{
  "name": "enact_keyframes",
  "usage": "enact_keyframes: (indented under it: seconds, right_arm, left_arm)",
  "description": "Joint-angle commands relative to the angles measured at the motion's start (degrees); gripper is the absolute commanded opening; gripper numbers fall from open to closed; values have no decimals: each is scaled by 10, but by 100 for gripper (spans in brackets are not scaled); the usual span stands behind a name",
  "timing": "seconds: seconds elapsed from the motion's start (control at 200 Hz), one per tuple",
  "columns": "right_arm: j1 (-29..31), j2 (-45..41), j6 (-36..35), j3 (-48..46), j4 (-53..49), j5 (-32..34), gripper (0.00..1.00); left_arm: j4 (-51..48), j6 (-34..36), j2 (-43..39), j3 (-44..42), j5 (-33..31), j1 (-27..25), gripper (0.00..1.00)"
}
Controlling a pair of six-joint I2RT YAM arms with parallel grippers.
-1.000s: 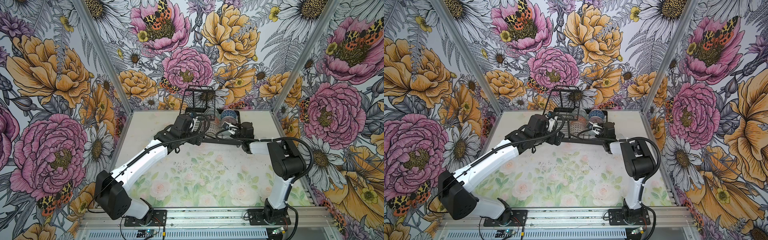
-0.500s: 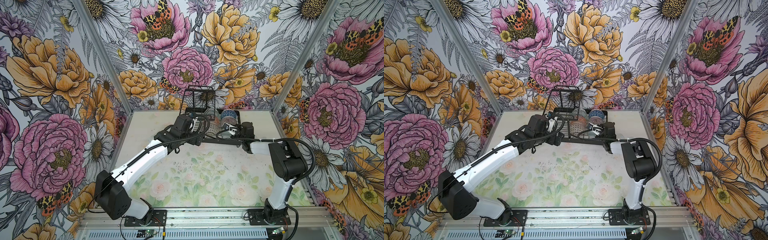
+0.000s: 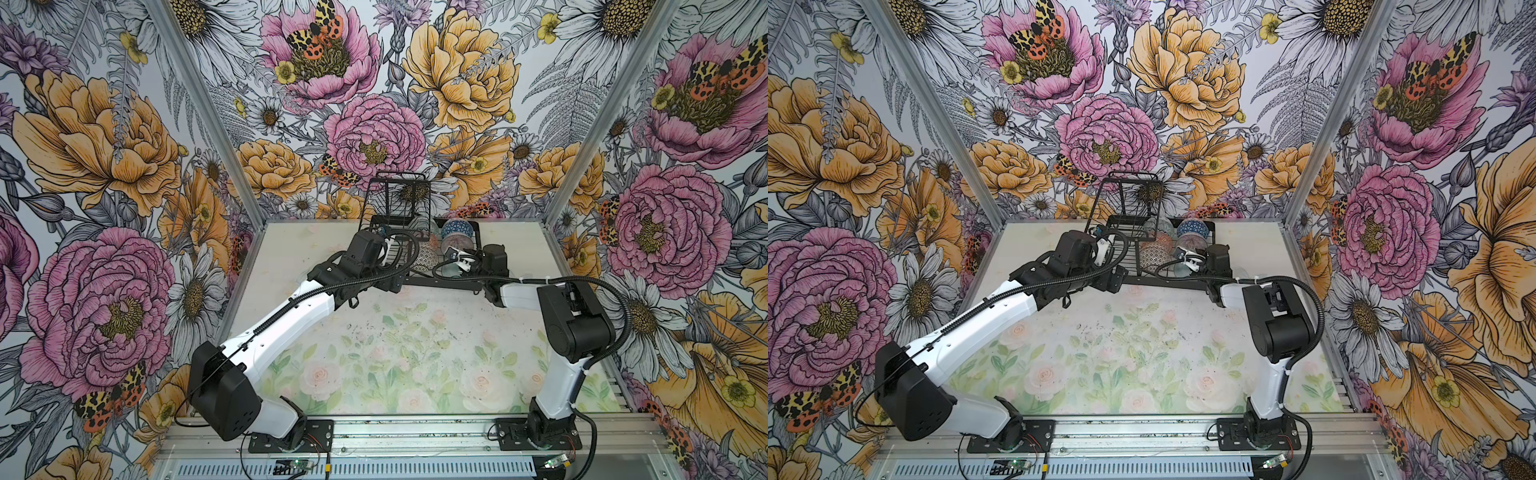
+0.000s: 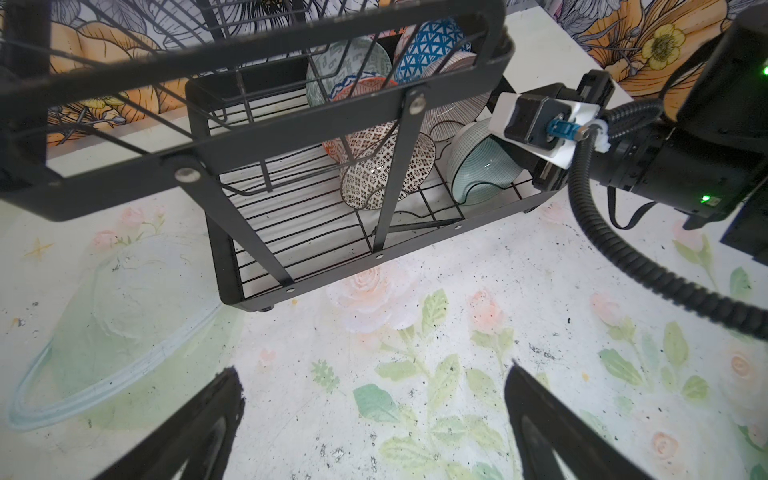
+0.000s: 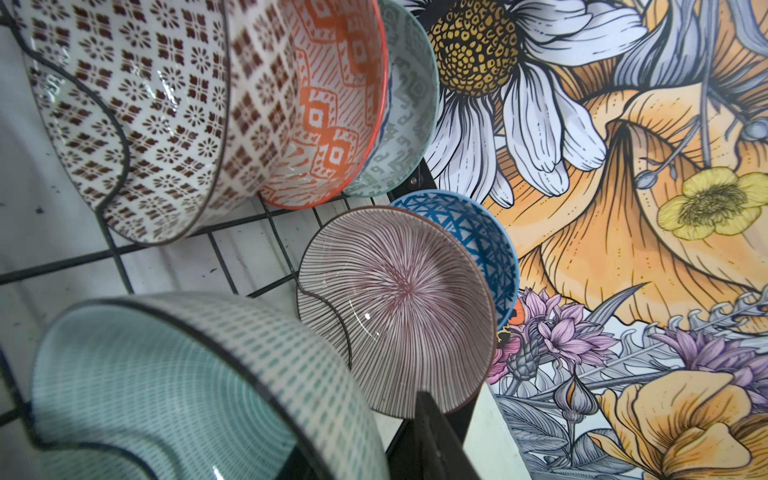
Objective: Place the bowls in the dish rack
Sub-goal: 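Lower the pale green bowl with the right gripper into the rack beside the purple-striped bowl, then open the right gripper and withdraw both arms from the rack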
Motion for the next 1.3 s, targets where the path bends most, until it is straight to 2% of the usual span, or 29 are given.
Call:
enact_keyframes:
  seconds: [0.0, 0.19, 0.57, 0.831, 0.861, 0.956, 1.016, 1.121, 1.221, 1.296]
  right_arm:
    - [2, -12, 11, -8, -39, -13, 40]
    - [1, -29, 31, -31, 3, -6, 64]
    - [1, -91, 65, -48, 1, -9, 81]
    - [2, -176, 106, -76, -22, -14, 96]
    - [2, -191, 114, -81, -27, -13, 100]
    - [2, -243, 150, -101, -50, -14, 100]
    - [1, -277, 187, -111, -68, -4, 100]
    - [1, -332, 258, -120, -115, 19, 99]
    - [0, -378, 343, -144, -127, 84, 99]
    - [-2, -409, 404, -171, -125, 168, 99]
  left_arm:
    - [5, 7, -20, -8, 11, 5, 99]
    - [5, 7, -24, -11, 8, 6, 99]
    - [5, 14, -38, -16, -2, 8, 99]
    - [29, 26, -71, -36, -30, 21, 99]
    - [43, 26, -80, -48, -40, 22, 99]
    - [102, 30, -121, -102, -69, 30, 99]
    - [159, 34, -154, -151, -105, 35, 99]
    - [271, 43, -210, -246, -126, 57, 99]
    - [384, 71, -251, -340, -166, 72, 99]
    - [446, 74, -266, -393, -210, 88, 99]
